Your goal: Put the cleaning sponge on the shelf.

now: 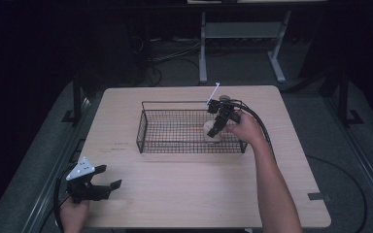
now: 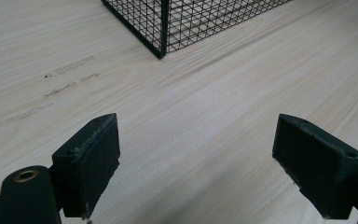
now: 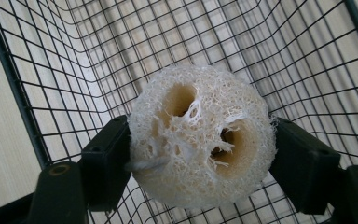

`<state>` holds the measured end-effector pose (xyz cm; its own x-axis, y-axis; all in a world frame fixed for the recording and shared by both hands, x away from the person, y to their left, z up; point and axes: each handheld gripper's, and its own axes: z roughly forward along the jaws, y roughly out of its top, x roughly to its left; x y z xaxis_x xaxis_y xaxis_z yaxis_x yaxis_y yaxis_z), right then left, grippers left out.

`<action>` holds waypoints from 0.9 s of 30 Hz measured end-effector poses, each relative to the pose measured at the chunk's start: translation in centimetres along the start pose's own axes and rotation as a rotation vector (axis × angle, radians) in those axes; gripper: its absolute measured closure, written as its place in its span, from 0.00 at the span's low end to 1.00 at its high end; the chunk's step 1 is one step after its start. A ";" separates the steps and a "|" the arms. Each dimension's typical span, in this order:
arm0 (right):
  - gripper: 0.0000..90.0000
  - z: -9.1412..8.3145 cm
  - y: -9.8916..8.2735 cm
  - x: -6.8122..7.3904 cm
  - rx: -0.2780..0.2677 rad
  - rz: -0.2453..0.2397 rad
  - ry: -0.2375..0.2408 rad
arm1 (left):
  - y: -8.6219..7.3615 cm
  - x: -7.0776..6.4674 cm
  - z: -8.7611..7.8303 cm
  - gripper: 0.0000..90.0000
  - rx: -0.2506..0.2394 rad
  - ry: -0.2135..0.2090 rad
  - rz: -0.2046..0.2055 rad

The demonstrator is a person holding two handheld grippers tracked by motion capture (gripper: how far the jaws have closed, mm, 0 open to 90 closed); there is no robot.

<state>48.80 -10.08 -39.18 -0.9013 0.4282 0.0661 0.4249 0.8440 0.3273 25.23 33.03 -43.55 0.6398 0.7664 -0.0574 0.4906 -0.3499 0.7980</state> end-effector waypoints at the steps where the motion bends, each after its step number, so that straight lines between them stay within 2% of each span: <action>1: 0.28 -0.2 0.0 0.0 -0.010 0.002 0.003 | 0.0 0.0 0.0 0.15 0.000 0.000 -0.002; 9: 0.19 -0.9 0.0 0.0 -0.031 0.020 -0.001 | -0.1 -0.1 -0.1 0.15 0.000 0.002 -0.001; 14: 0.19 -1.2 -0.1 0.0 -0.044 0.020 0.011 | -0.2 0.0 -0.3 0.15 0.001 0.005 -0.003; 23: 0.20 -2.9 -0.2 0.7 -0.087 0.012 -0.003 | -0.2 -0.2 -0.3 0.15 -0.003 0.000 -0.001; 27: 0.20 -3.4 -0.2 1.1 -0.087 0.000 -0.007 | -0.2 -0.3 -0.2 0.15 0.000 0.001 0.001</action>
<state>47.47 -10.89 -36.00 -0.9007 0.4303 0.0594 0.4154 0.8132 0.4077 24.85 33.00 -43.58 0.6395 0.7667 -0.0560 0.4901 -0.3505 0.7981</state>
